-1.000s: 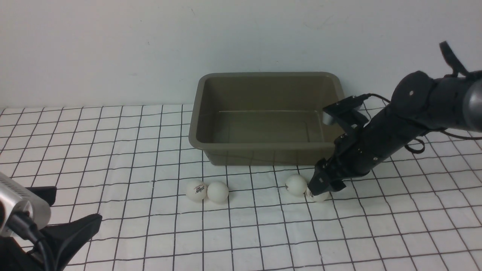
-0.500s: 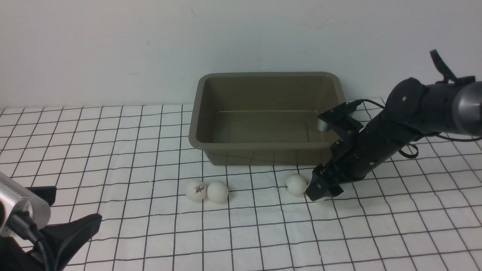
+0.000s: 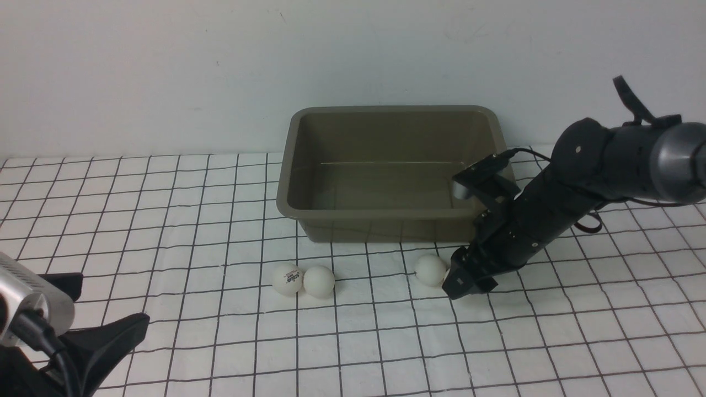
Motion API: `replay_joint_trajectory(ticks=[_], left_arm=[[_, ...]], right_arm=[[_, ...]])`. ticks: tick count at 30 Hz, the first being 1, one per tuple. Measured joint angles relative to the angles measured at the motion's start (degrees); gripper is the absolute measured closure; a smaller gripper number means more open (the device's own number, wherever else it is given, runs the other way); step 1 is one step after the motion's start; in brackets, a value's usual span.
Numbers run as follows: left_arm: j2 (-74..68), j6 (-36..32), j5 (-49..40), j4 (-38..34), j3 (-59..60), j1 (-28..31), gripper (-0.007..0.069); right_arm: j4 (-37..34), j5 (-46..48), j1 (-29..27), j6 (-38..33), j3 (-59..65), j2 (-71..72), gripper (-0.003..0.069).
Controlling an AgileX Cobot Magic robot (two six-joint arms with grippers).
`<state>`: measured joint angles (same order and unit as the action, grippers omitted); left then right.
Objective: Put the table tennis balls into the box on the white checkered tablecloth.
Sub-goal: 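Reach for and grasp a ping pong ball on the table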
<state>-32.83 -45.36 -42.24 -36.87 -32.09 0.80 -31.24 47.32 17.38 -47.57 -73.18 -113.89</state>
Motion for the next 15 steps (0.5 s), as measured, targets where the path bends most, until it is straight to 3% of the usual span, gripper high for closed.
replay_joint_trajectory(ticks=[8, 11, 15], left_arm=[[0.0, 0.0, 0.0, 0.0, 0.0, 0.0, 0.0103], [0.0, 0.0, 0.0, 0.0, 0.0, 0.0, 0.0103], [0.0, 0.0, 0.0, 0.0, 0.0, 0.0, 0.0103]], right_arm=[[0.5, -0.6, 0.0, 0.9, 0.0, 0.0, 0.0246], [1.2, -1.4, 0.0, 2.1, 0.0, 0.0, 0.0319], [1.8, -1.4, 0.0, 2.6, -0.1, 0.0, 0.0321]])
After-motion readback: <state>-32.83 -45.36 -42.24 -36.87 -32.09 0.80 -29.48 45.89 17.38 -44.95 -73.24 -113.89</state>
